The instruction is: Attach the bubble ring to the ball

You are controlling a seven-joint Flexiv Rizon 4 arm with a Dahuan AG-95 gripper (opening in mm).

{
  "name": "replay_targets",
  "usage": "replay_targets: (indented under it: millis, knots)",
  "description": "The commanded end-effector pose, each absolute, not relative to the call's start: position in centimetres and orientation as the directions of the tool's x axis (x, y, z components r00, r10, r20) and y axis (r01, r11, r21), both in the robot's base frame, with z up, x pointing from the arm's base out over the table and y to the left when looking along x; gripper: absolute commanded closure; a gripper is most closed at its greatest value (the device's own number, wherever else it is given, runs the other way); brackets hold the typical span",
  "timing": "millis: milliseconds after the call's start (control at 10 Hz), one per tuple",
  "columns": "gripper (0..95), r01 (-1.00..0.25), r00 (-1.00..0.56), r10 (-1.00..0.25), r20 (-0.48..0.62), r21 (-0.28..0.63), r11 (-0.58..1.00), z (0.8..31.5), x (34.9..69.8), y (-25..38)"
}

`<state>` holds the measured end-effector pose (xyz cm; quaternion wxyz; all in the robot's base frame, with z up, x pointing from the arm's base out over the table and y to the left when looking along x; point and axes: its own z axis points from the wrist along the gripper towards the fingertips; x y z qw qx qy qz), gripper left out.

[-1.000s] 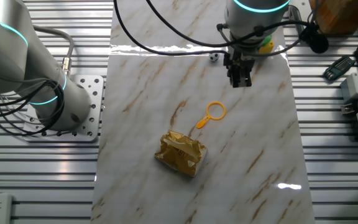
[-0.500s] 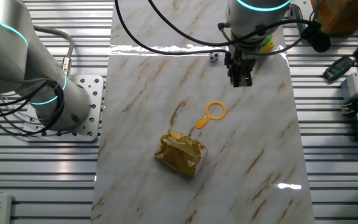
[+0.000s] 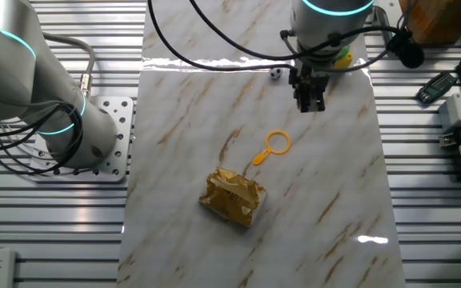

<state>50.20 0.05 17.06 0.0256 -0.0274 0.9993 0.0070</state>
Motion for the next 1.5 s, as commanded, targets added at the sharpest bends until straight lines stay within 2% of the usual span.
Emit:
replay_targets:
  millis: [100,500,800,1000,1300,1500]
  knots:
    - [95.0,-0.052,-0.998,-0.051,-0.048,0.015,0.999,17.0,50.1,0.1]
    - [95.0,-0.092,-0.995,-0.092,-0.045,0.003,0.996,17.0,50.1,0.1]
    - [95.0,-0.203,-0.979,-0.204,-0.007,-0.032,0.979,16.7,50.0,-0.1]
    - [95.0,-0.291,-0.957,-0.291,-0.01,-0.043,0.956,13.9,47.3,-1.5]
    - [95.0,-0.467,-0.884,-0.465,0.04,-0.09,0.88,12.6,44.4,-2.3]
    - [95.0,-0.569,-0.822,-0.566,0.061,-0.078,0.819,11.7,43.4,-2.5]
